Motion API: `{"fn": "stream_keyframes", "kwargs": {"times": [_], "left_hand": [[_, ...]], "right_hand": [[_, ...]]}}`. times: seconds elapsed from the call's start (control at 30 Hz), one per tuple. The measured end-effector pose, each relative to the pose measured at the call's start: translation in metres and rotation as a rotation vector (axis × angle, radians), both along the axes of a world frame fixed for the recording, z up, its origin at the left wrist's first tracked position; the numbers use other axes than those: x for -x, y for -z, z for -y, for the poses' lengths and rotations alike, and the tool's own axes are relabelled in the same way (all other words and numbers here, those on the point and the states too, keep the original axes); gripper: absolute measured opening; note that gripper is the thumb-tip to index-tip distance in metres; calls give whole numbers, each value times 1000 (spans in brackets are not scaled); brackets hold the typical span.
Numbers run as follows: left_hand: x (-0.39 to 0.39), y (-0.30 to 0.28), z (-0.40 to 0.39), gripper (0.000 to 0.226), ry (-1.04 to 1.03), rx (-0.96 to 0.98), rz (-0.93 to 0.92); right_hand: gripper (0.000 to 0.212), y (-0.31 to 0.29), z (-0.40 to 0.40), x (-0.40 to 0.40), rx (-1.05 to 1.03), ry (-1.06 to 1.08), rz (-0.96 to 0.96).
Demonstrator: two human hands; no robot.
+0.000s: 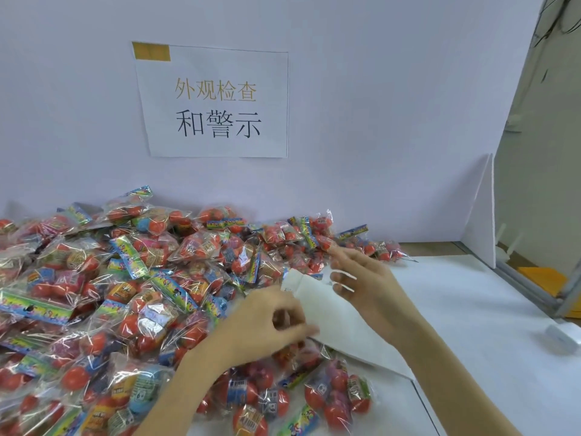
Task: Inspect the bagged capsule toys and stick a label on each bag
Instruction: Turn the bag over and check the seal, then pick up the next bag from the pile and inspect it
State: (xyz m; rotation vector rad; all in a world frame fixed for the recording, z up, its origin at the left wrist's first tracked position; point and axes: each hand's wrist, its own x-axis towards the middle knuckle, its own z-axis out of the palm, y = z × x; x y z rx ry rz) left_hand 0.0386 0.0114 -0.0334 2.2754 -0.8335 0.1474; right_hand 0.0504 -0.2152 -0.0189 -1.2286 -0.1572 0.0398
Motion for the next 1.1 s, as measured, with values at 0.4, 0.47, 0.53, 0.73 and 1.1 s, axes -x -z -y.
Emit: {"fn": "stream_keyframes", "kwargs": {"times": [0.4,0.47,0.53,0.73,1.1], "left_hand": [[-8,14,-1,33,50,-99,30],[-8,11,1,30,-30,135,-44],[-6,7,5,34,-118,364,-89],[-4,8,10,30,-298,444,74],[-3,-8,5,25,-268,948,-395]], "right_hand": [[14,20,-19,2,541,99,109],[17,18,-20,3,534,106,89],[26,15,-22,6,492,68,62],[22,7,-31,17,558,-167,229],[27,8,-23,12,416,-10,163]]}}
